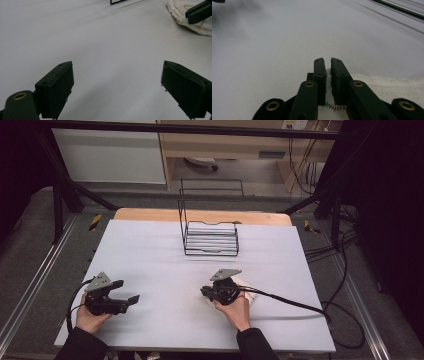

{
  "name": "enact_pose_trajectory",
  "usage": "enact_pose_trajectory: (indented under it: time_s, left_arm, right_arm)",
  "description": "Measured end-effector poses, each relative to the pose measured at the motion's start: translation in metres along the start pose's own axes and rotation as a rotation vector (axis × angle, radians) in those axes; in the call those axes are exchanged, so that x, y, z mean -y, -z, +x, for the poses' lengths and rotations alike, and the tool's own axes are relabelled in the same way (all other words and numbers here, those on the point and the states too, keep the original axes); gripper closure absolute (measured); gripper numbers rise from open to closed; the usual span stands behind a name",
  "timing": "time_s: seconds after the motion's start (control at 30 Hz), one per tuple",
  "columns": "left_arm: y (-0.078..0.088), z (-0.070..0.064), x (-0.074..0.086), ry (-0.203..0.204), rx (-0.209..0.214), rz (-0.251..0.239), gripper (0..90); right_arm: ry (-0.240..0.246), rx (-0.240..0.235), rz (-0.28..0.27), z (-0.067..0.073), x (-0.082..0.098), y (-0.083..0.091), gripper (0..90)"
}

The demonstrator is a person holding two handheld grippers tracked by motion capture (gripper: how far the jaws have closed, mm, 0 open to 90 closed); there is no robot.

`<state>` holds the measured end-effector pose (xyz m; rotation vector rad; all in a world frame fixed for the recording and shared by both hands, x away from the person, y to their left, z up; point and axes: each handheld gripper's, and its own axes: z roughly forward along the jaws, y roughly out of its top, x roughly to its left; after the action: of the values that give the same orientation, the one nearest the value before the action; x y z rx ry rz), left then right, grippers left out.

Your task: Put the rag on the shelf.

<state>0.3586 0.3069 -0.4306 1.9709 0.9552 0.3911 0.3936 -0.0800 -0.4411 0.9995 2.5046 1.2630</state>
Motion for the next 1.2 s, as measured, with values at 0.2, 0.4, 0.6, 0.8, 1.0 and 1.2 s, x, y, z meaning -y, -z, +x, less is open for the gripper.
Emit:
enact_pose_trajectory:
  time_s: [0.2, 0.4, 0.6, 0.8, 1.0, 1.2]
  left_arm:
    - [-0.003, -0.009, -0.006, 0.025, 0.012, -0.003, 10.9]
    - [-0.01, -0.025, -0.018, 0.037, 0.012, 0.012, 10.7]
    - [-0.028, -0.052, -0.037, 0.008, 0.033, 0.035, 13.7]
    - [-0.057, -0.08, -0.056, -0.013, 0.06, 0.074, 18.7]
    - [-0.09, -0.107, -0.074, -0.019, 0.096, 0.102, 25.6]
    - [-0.123, -0.125, -0.084, -0.011, 0.135, 0.147, 38.6]
  right_arm:
    - [-0.012, 0.009, -0.102, -0.004, -0.012, 0.018, 56.2]
    - [-0.046, 0.109, -0.153, -0.028, -0.009, 0.057, 28.4]
    - [-0.112, 0.181, -0.113, -0.056, 0.022, 0.082, 16.6]
    - [-0.16, 0.219, -0.091, -0.068, 0.045, 0.093, 18.7]
    - [-0.183, 0.247, -0.058, -0.073, 0.064, 0.103, 27.0]
    - [-0.207, 0.261, -0.04, -0.076, 0.077, 0.107, 39.0]
